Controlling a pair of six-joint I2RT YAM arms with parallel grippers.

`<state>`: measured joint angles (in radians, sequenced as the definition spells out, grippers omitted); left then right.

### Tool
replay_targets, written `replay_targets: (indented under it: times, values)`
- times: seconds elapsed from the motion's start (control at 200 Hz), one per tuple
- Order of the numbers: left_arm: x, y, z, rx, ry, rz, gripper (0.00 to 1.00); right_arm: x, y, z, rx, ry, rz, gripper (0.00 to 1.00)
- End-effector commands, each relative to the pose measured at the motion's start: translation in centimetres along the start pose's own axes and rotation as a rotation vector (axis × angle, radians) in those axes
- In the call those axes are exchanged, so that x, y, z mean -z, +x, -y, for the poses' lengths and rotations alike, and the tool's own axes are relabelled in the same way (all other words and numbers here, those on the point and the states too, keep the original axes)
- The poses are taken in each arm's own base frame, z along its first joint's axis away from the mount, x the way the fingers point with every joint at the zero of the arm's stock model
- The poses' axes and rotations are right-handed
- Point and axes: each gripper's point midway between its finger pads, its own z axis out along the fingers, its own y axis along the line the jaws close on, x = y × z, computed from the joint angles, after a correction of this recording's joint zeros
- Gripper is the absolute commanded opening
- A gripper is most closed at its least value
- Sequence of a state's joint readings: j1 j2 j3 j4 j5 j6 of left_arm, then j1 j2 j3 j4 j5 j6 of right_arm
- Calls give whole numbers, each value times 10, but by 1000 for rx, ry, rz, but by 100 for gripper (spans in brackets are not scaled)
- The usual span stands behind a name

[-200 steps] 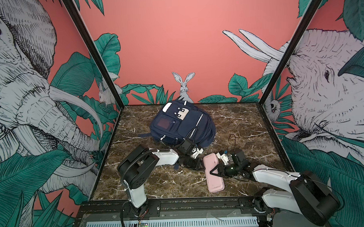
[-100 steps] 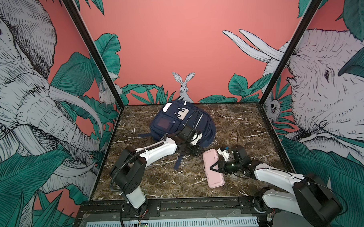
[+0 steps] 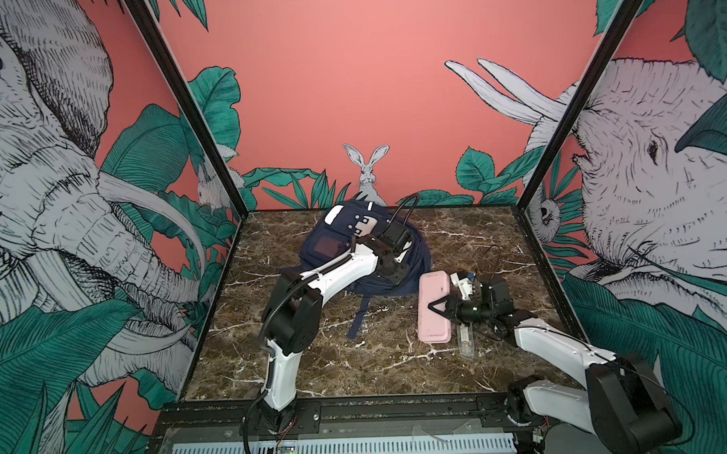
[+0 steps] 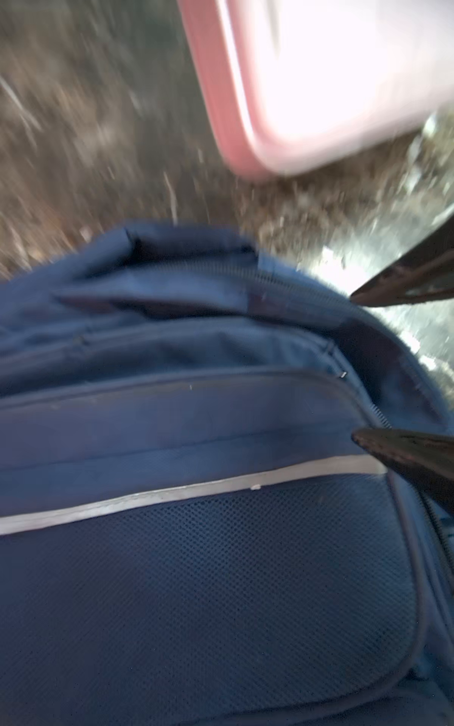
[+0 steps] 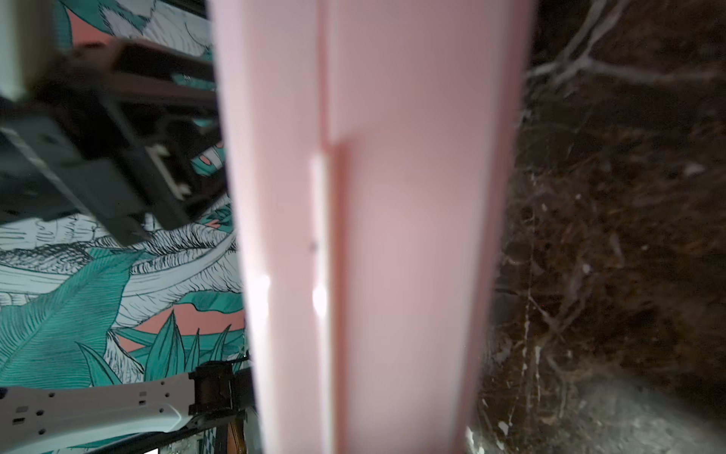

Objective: Pack the student bag

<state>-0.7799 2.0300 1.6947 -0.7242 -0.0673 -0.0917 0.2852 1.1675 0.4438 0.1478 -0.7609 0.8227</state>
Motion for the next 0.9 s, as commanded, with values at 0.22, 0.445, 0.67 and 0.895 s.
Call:
replay_targets:
  times: [0.22, 0.445, 0.67, 0.895]
  values:
    - [-12, -14, -15, -135, -248, -38, 55, 10, -25, -29, 50, -99, 63, 18]
    - [-15, -16, -27, -141, -324, -73, 34, 11, -27, -31, 48, -111, 65, 18]
    - [12, -30, -30, -139, -335, -19, 3, 10, -36, -35, 60, -115, 75, 17]
    - [57, -52, -28, -143, -297, 77, 0, 8, -50, -36, 53, -113, 93, 15]
